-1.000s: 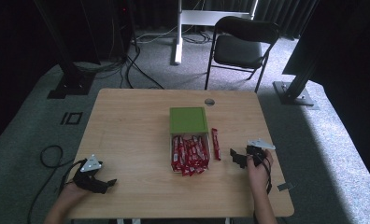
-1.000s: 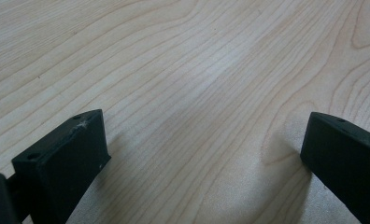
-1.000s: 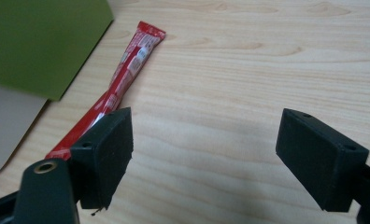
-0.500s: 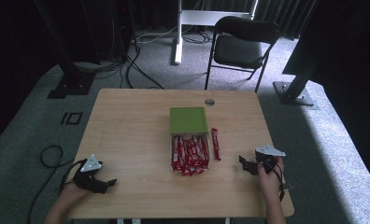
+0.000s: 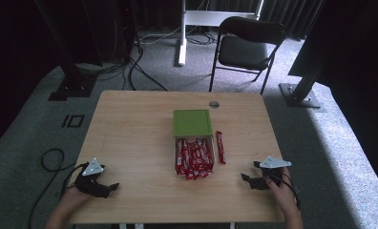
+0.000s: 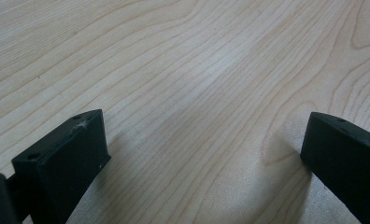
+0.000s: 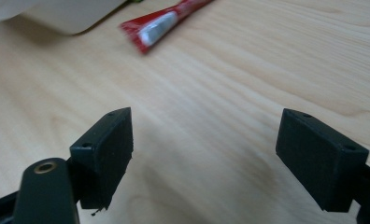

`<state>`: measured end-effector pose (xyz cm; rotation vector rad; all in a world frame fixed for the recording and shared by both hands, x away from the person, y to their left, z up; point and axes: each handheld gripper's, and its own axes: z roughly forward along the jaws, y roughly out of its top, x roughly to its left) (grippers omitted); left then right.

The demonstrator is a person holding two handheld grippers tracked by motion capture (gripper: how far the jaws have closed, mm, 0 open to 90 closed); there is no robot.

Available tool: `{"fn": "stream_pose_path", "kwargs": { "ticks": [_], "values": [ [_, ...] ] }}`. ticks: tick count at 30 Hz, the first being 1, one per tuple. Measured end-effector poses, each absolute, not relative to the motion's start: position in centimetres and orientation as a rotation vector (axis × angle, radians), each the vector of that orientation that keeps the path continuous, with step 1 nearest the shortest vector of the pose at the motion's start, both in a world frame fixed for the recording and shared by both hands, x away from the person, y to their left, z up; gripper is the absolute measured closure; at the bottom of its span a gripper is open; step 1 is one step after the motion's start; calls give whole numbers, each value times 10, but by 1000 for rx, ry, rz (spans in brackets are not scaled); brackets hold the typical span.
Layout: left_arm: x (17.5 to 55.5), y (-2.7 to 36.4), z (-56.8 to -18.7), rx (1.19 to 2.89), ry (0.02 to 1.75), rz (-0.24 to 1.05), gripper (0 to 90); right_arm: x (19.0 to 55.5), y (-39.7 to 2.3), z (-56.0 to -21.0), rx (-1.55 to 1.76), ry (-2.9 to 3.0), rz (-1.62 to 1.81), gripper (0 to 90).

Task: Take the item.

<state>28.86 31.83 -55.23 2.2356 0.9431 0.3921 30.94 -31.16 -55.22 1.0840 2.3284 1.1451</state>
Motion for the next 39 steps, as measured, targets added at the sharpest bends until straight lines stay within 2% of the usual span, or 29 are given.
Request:
{"fn": "stream_pose_path", "kwargs": {
  "ticks": [10, 13, 16, 39],
  "values": [
    [289, 319, -552, 2239, 940, 394, 15, 297, -312, -555, 921, 2480, 1132, 189],
    [289, 319, -552, 2239, 940, 394, 15, 294, -314, -558, 883, 2515, 1108, 137],
    [289, 319, -552, 2239, 940, 394, 15, 292, -316, -558, 866, 2514, 1089, 123],
    [289, 318, -552, 2238, 940, 394, 15, 289, -319, -559, 848, 2537, 1097, 121]
  ]
}}
